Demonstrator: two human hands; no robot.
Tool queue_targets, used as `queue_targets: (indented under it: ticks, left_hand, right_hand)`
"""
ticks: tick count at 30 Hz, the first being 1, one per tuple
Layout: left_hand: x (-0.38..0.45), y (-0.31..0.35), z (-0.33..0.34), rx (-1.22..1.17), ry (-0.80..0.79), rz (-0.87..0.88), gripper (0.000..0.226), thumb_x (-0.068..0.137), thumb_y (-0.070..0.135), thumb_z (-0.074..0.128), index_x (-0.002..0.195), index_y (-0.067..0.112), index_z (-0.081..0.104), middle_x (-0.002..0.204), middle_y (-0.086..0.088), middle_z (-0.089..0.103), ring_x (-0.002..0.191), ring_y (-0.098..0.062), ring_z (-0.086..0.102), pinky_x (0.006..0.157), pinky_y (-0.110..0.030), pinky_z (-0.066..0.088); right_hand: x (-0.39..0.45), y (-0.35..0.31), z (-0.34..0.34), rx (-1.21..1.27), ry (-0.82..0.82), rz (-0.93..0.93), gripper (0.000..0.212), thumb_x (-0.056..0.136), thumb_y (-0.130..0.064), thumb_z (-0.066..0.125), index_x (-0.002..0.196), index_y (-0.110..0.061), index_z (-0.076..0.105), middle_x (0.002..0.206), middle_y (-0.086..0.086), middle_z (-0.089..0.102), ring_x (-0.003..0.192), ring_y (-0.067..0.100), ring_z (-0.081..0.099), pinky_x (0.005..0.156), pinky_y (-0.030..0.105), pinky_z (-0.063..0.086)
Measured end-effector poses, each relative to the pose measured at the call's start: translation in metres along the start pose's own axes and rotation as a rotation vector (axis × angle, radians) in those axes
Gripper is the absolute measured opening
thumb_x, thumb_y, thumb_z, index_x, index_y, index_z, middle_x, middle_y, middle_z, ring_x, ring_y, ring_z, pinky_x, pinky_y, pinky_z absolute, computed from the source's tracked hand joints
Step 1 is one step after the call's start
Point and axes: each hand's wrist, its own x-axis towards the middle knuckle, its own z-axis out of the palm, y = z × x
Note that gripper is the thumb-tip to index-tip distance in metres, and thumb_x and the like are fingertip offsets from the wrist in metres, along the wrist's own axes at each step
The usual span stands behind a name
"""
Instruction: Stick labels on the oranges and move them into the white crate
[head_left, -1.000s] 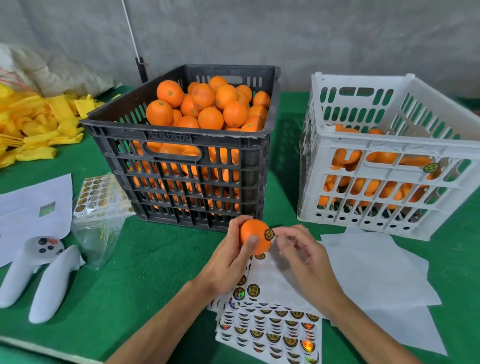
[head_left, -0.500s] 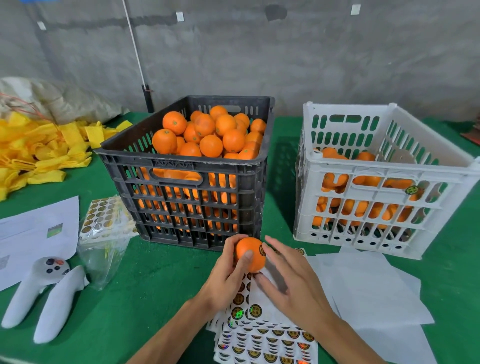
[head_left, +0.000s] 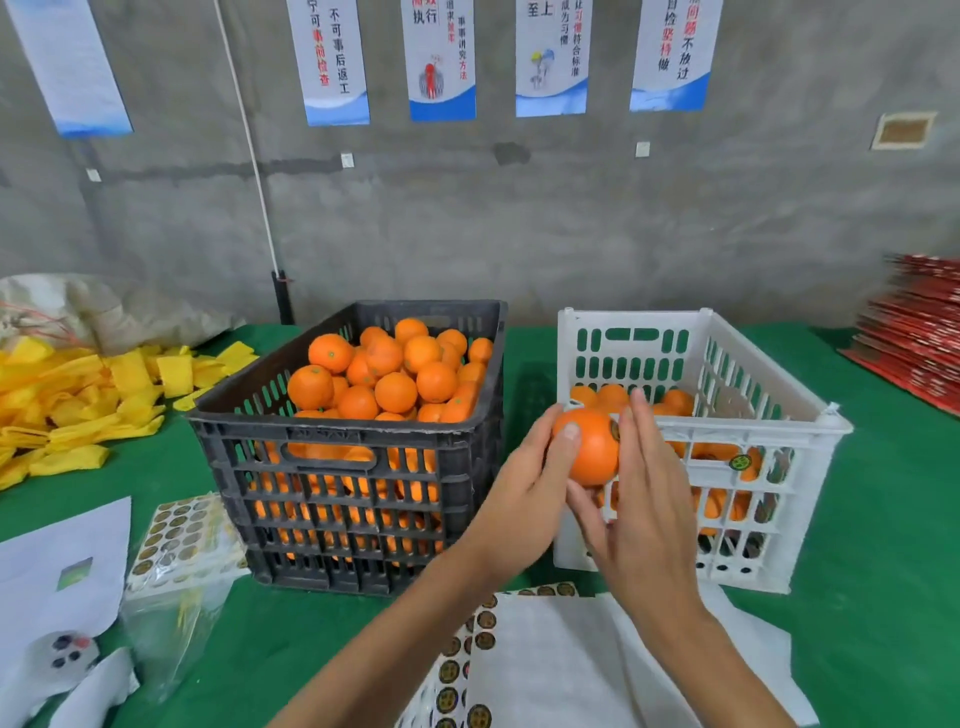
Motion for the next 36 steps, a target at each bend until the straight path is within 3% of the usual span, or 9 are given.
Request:
queue_targets:
  ticks: [5, 9, 11, 13, 16, 19, 26, 31, 36]
  left_hand:
    - [0.062, 0.04, 0.01, 0.293, -0.077, 0.09, 0.052, 0.114, 0.035, 0.036, 0.162, 0.019, 0.033, 0.144, -0.018, 0.058, 0.135, -0.024, 0.056, 0.119, -0.046, 0.041]
    - [0.083, 0.049, -0.018, 0.63, -0.036, 0.27, 0.041, 0.112, 0.023, 0.041, 0.151, 0.014, 0.051, 0.149, -0.005, 0.056, 0.138, -0.014, 0.05, 0.118, -0.029, 0.039]
    - [0.095, 0.048, -0.047, 0.763, 0.062, 0.286, 0.037, 0.111, 0.023, 0.044, 0.144, 0.013, 0.057, 0.144, -0.005, 0.059, 0.134, -0.016, 0.052, 0.111, -0.023, 0.038]
    - [0.109, 0.041, -0.083, 0.909, 0.136, 0.206, 0.035, 0.109, 0.019, 0.048, 0.14, 0.009, 0.06, 0.14, -0.011, 0.062, 0.132, -0.024, 0.054, 0.111, -0.027, 0.04]
    - [0.129, 0.021, -0.148, 1.12, 0.144, -0.111, 0.038, 0.104, 0.021, 0.056, 0.14, 0.009, 0.059, 0.136, -0.02, 0.062, 0.128, -0.037, 0.057, 0.106, -0.041, 0.045]
    - [0.14, 0.004, -0.193, 1.238, 0.005, -0.379, 0.056, 0.1, 0.03, 0.065, 0.153, 0.023, 0.047, 0.148, -0.017, 0.055, 0.135, -0.034, 0.053, 0.111, -0.039, 0.043]
    - [0.182, -0.009, -0.192, 1.532, -0.192, -0.4, 0.088, 0.088, 0.036, 0.081, 0.16, 0.039, 0.029, 0.156, -0.017, 0.027, 0.13, -0.039, 0.052, 0.105, -0.047, 0.049]
    - [0.182, -0.012, -0.186, 1.427, -0.155, -0.319, 0.073, 0.077, 0.02, 0.087, 0.138, 0.028, 0.046, 0.124, -0.009, 0.045, 0.104, -0.033, 0.06, 0.087, -0.045, 0.055]
    - [0.152, 0.018, -0.174, 0.935, 0.318, -0.084, 0.06, 0.074, 0.03, 0.086, 0.12, 0.023, 0.048, 0.102, -0.002, 0.065, 0.087, -0.02, 0.062, 0.076, -0.039, 0.054]
  right_hand:
    - [0.055, 0.028, -0.004, -0.077, -0.006, 0.145, 0.077, 0.103, -0.04, 0.055, 0.16, 0.0, 0.02, 0.169, 0.015, 0.017, 0.156, 0.029, 0.02, 0.123, 0.051, 0.027]
    - [0.074, 0.045, 0.013, -0.294, -0.081, -0.006, 0.06, 0.092, -0.004, 0.072, 0.148, -0.002, 0.049, 0.158, 0.018, 0.041, 0.15, 0.035, 0.034, 0.122, 0.054, 0.03]
    - [0.078, 0.044, 0.028, -0.301, -0.144, -0.013, 0.035, 0.1, -0.018, 0.063, 0.132, -0.005, 0.066, 0.141, 0.015, 0.062, 0.136, 0.032, 0.054, 0.117, 0.05, 0.039]
    - [0.075, 0.037, 0.044, -0.294, -0.143, 0.009, 0.045, 0.109, -0.034, 0.041, 0.101, -0.01, 0.079, 0.104, 0.01, 0.078, 0.1, 0.027, 0.072, 0.098, 0.042, 0.049]
    - [0.071, 0.031, 0.061, -0.312, -0.014, 0.038, 0.059, 0.106, -0.037, 0.039, 0.059, -0.015, 0.068, 0.058, 0.003, 0.065, 0.056, 0.022, 0.058, 0.07, 0.038, 0.044]
    - [0.071, 0.031, 0.072, -0.341, 0.07, 0.091, 0.056, 0.102, -0.033, 0.046, 0.051, -0.015, 0.06, 0.05, 0.003, 0.057, 0.05, 0.022, 0.049, 0.064, 0.037, 0.04]
    - [0.071, 0.037, 0.08, -0.281, 0.171, 0.052, 0.051, 0.1, -0.029, 0.052, 0.052, -0.016, 0.059, 0.049, 0.0, 0.055, 0.049, 0.018, 0.047, 0.062, 0.035, 0.042]
    - [0.07, 0.036, 0.079, -0.278, 0.149, 0.048, 0.049, 0.099, -0.028, 0.053, 0.052, -0.016, 0.059, 0.05, -0.001, 0.056, 0.05, 0.017, 0.048, 0.063, 0.035, 0.042]
    - [0.072, 0.033, 0.069, -0.273, 0.049, 0.068, 0.054, 0.103, -0.033, 0.043, 0.054, -0.016, 0.059, 0.051, 0.0, 0.055, 0.052, 0.019, 0.049, 0.065, 0.037, 0.045]
